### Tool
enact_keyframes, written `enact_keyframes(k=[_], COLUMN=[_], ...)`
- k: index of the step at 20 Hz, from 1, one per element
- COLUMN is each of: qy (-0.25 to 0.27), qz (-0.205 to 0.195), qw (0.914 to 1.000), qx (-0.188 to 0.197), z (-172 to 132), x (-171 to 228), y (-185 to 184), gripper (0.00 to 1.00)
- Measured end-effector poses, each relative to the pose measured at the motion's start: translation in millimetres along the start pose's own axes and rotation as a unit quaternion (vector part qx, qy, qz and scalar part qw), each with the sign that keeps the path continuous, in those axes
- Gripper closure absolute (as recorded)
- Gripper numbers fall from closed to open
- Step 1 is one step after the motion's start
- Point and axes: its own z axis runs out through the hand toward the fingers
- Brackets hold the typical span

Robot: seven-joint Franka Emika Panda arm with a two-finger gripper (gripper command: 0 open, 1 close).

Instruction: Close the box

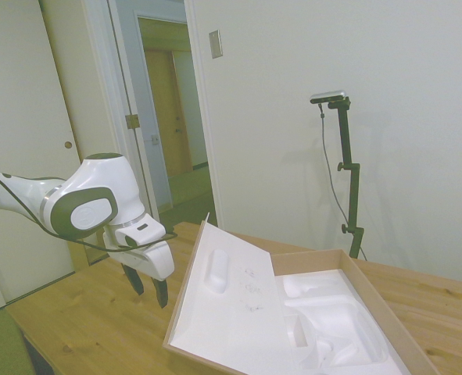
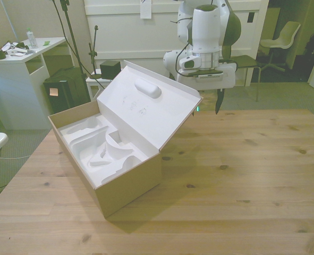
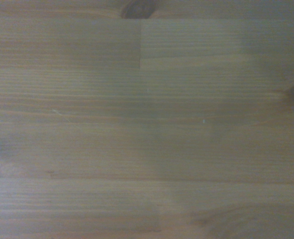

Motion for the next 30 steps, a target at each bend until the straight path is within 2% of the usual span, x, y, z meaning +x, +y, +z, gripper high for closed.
enact_keyframes(k=[5, 9, 17, 21, 25, 28, 30], qy=[-0.004, 0.003, 0.043, 0.055, 0.090, 0.138, 0.163], qz=[0.007, 0.023, 0.068, 0.107, 0.166, 0.228, 0.270], qw=[1.0000, 0.9997, 0.9955, 0.9897, 0.9761, 0.9560, 0.9410], qx=[0.000, 0.011, 0.049, 0.077, 0.108, 0.123, 0.122], z=[1.9, -9.9, -65.2, -116.0, -170.7, -193.6, -189.2], x=[3.2, 9.9, 28.7, 69.6, 118.4, 167.6, 200.3], y=[5.7, 18.8, 59.0, 93.8, 135.6, 166.3, 183.7], gripper=[0.00, 0.00, 0.00, 0.00, 0.00, 0.00, 0.00])
